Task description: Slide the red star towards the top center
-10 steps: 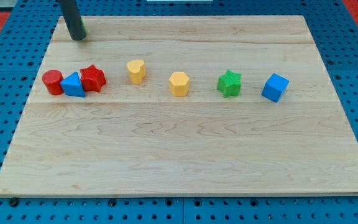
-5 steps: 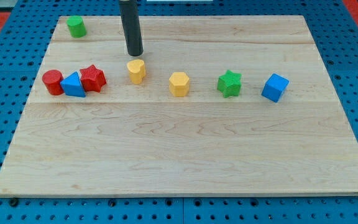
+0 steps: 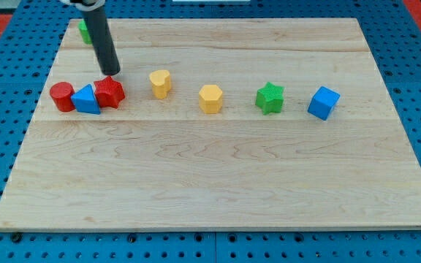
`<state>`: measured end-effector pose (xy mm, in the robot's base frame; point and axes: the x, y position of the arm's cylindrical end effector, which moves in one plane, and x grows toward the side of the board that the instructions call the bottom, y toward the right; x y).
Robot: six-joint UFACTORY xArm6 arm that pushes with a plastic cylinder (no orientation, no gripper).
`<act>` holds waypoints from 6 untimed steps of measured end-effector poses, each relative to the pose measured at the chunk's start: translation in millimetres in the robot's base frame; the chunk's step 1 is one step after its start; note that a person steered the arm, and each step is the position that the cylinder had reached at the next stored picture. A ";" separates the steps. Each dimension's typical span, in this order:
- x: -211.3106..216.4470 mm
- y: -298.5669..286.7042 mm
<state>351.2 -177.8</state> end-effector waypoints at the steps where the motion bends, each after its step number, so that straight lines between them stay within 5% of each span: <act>1: 37.1 -4.8; 4: 141.1 11.5; 6: 116.9 97.8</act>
<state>468.1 -79.9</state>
